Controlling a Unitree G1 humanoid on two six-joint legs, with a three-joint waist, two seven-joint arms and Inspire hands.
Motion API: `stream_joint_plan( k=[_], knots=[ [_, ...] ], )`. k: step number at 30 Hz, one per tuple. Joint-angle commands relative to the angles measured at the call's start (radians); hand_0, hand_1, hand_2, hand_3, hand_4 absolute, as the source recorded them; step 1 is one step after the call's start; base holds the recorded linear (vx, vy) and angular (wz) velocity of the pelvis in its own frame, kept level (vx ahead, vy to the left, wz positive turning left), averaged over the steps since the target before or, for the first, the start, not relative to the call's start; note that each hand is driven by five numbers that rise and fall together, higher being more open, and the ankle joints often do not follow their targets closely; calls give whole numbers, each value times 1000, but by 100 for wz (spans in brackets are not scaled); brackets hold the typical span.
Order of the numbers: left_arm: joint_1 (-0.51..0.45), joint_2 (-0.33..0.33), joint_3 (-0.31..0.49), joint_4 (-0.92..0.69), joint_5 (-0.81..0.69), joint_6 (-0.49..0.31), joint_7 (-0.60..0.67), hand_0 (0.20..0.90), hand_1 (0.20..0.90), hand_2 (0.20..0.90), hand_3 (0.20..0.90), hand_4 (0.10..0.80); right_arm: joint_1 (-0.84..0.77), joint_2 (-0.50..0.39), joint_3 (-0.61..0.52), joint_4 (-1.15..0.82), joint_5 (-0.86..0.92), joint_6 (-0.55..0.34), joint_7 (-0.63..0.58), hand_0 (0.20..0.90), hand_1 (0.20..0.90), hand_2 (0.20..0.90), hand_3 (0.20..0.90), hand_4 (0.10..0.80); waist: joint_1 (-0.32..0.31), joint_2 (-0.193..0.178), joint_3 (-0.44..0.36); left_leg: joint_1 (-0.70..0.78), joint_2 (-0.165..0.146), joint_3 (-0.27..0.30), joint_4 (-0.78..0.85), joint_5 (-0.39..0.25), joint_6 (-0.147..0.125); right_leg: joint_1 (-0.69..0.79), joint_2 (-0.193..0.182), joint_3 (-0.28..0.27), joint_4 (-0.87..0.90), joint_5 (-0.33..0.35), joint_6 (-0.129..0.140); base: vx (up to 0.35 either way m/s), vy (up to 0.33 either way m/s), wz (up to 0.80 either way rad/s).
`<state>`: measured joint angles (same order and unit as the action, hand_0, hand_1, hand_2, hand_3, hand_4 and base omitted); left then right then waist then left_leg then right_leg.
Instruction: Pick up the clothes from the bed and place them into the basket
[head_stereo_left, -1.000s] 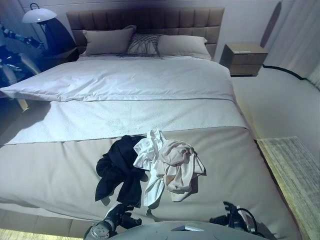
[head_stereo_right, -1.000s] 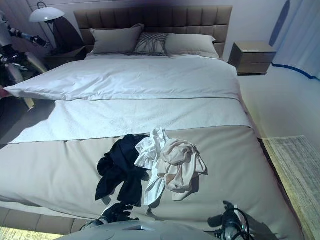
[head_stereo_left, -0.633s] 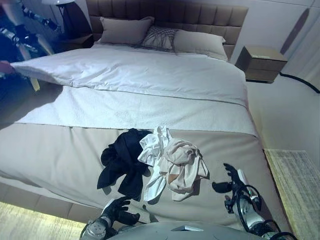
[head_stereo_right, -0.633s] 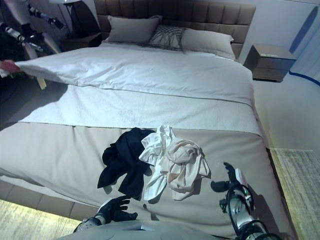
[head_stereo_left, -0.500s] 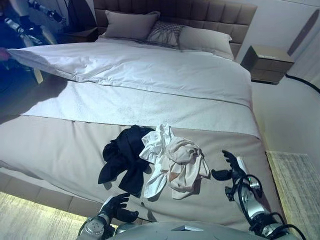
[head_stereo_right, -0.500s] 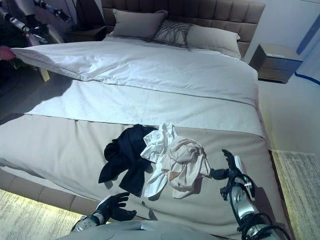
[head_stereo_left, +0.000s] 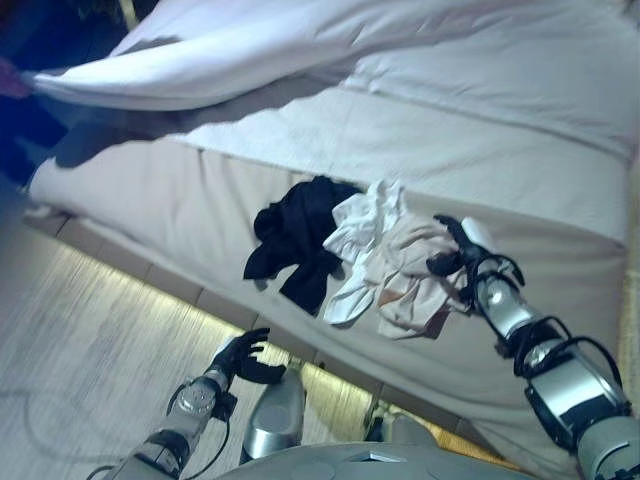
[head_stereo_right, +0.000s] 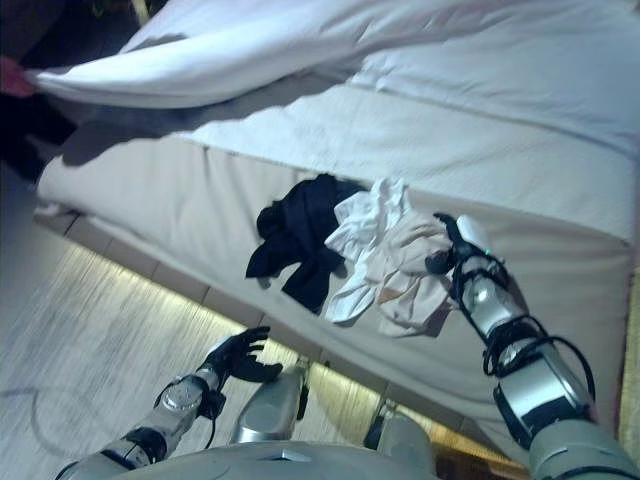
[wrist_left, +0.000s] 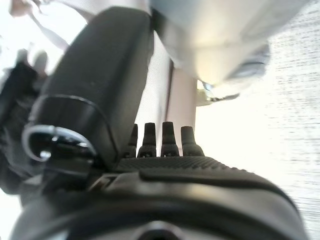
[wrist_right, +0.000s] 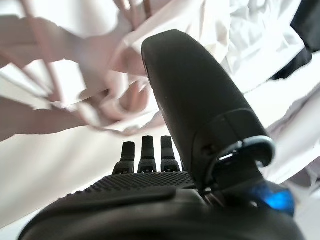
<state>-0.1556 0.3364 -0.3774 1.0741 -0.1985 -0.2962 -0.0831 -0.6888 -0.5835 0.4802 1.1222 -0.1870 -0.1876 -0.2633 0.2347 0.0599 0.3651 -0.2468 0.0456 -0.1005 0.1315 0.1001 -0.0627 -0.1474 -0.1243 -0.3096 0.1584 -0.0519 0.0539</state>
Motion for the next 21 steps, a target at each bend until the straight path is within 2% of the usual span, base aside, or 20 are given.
stream_joint_plan(
  k=[1, 2, 3, 4, 7, 8, 11, 13, 17, 18, 19, 21],
  knots=[
    [56, 78, -53, 14, -16, -1, 20, 900, 900, 900, 900, 800, -87, -78, 46, -50, -7, -31, -65, 900, 900, 900, 900, 800, 28, -8, 27, -163, -108, 44, 182, -93, 79, -162, -30, -33, 213, -19, -49, -87, 0, 11],
    [55, 79, -53, 11, -18, -1, 18, 900, 900, 900, 900, 800, -94, -79, 47, -48, -9, -24, -64, 900, 900, 900, 900, 800, 29, -5, 30, -174, -111, 44, 193, -94, 81, -174, -33, -33, 226, -23, -51, 25, -21, 9],
    [55, 81, -53, 7, -21, 2, 13, 900, 900, 900, 900, 800, -107, -80, 52, -42, -15, -6, -62, 900, 900, 900, 900, 800, 32, -4, 34, -185, -118, 37, 224, -130, 81, -191, -37, -18, 265, -57, -45, 0, 0, 0],
    [52, 85, -51, -9, -15, 6, 8, 900, 900, 900, 900, 800, -136, -86, 60, -18, -12, 59, -29, 900, 900, 900, 900, 800, 40, 5, 45, -247, -132, 40, 284, -145, 94, -259, -52, -14, 338, -76, -52, -6, 5, -14],
    [56, 94, -58, -34, -25, 10, 13, 900, 900, 900, 900, 800, -161, -91, 68, 28, -7, 155, 2, 900, 900, 900, 900, 800, 44, 21, 52, -306, -144, 45, 333, -157, 107, -328, -66, -8, 408, -95, -57, -73, 48, -12],
    [56, 104, -55, -62, -36, 18, 17, 900, 900, 900, 900, 800, -169, -88, 67, 57, -30, 262, 30, 900, 900, 900, 900, 800, 43, 34, 59, -333, -148, 48, 355, -161, 115, -362, -74, -1, 440, -103, -59, -72, 52, 9],
    [51, 116, -46, -79, -54, 27, 17, 900, 900, 900, 900, 800, -169, -75, 63, 104, -54, 369, 47, 900, 900, 900, 900, 800, 43, 46, 63, -344, -152, 54, 363, -164, 122, -380, -77, 5, 460, -112, -61, -50, 43, 13],
    [43, 127, -41, -99, -51, 45, 16, 900, 900, 900, 900, 800, -161, -54, 42, 151, -62, 443, 9, 900, 900, 900, 900, 800, 47, 57, 64, -344, -156, 57, 367, -163, 123, -376, -81, 5, 462, -111, -62, -15, 12, 30],
    [34, 131, -45, -117, -50, 46, 8, 900, 900, 900, 900, 800, -180, -49, 3, 196, -41, 498, -25, 900, 900, 900, 900, 800, 49, 74, 67, -327, -159, 55, 357, -156, 116, -348, -79, -3, 444, -104, -65, -1, -7, -15],
    [34, 129, -50, -122, -45, 43, 9, 900, 900, 900, 900, 800, -183, -51, -6, 204, -16, 489, -46, 411, 411, 411, 329, 229, 48, 77, 67, -317, -158, 54, 349, -154, 113, -337, -75, -4, 431, -100, -66, 6, -24, 27],
    [33, 130, -52, -125, -44, 41, 10, 900, 900, 900, 900, 800, -186, -58, -15, 208, -7, 477, -56, 300, 300, 300, 200, 100, 47, 78, 66, -308, -158, 52, 341, -151, 111, -327, -71, -4, 420, -97, -67, 7, -27, 51],
    [35, 131, -59, -130, -48, 39, 15, 900, 900, 900, 900, 800, -188, -72, -30, 202, 11, 453, -68, 300, 300, 300, 200, 100, 44, 78, 65, -293, -156, 49, 329, -147, 106, -306, -64, -6, 398, -92, -68, 12, -36, 7]
  ],
)
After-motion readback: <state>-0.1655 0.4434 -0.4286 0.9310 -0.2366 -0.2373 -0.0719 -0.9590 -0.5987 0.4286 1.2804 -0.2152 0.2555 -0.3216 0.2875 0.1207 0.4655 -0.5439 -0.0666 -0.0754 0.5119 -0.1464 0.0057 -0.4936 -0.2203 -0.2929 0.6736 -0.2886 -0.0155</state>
